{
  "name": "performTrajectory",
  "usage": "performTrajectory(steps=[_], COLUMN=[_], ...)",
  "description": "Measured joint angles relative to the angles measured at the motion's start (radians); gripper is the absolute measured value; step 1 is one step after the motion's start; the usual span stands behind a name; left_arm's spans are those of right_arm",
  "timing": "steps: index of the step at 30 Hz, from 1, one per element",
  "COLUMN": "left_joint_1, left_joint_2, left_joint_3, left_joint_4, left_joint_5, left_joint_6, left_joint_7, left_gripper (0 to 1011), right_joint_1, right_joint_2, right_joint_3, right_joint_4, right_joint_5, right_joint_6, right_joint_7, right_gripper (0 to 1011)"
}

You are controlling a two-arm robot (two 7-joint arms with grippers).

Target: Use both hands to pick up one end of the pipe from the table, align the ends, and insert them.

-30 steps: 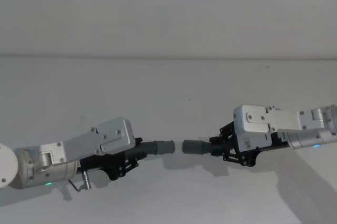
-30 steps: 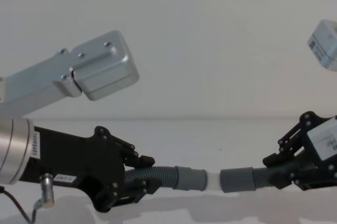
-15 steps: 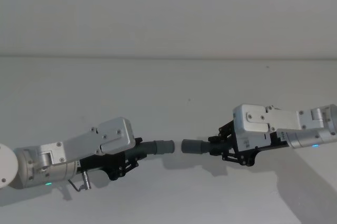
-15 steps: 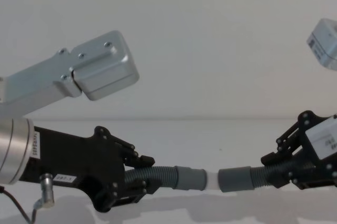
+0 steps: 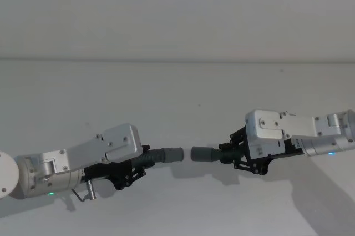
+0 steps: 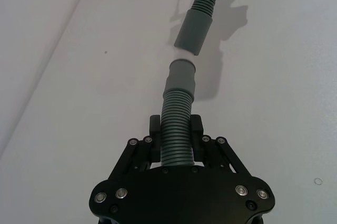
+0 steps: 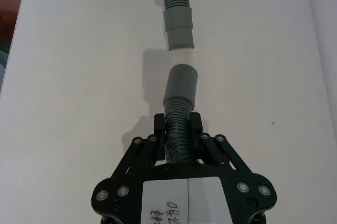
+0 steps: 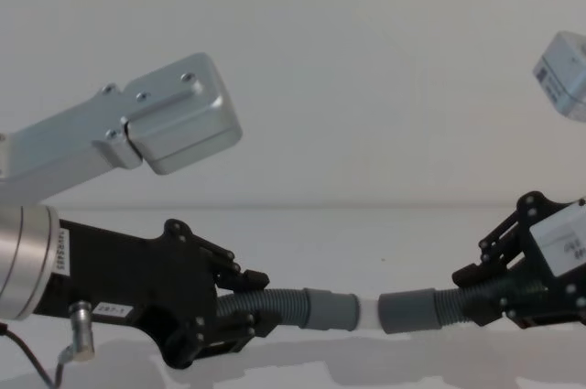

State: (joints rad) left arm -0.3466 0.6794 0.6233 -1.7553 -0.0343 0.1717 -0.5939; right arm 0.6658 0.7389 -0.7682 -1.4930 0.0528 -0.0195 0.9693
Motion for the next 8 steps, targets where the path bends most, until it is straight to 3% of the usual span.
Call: performTrajectory(steps=[8], left_joint_1=[0.000], left_joint_2=[0.000], left_joint_3=[0.000], left_joint_4=[0.000], left_joint_5=[0.000], left_joint_6=[0.000], left_joint_7=[0.000], left_gripper=[317], right_joint_1=[0.000], right_joint_2=[0.000], right_joint_3=[0.000], right_joint_4=[0.000], right_joint_5=[0.001], right_joint_6=[-0.001], right_joint_7=[0.000], right_gripper=[262])
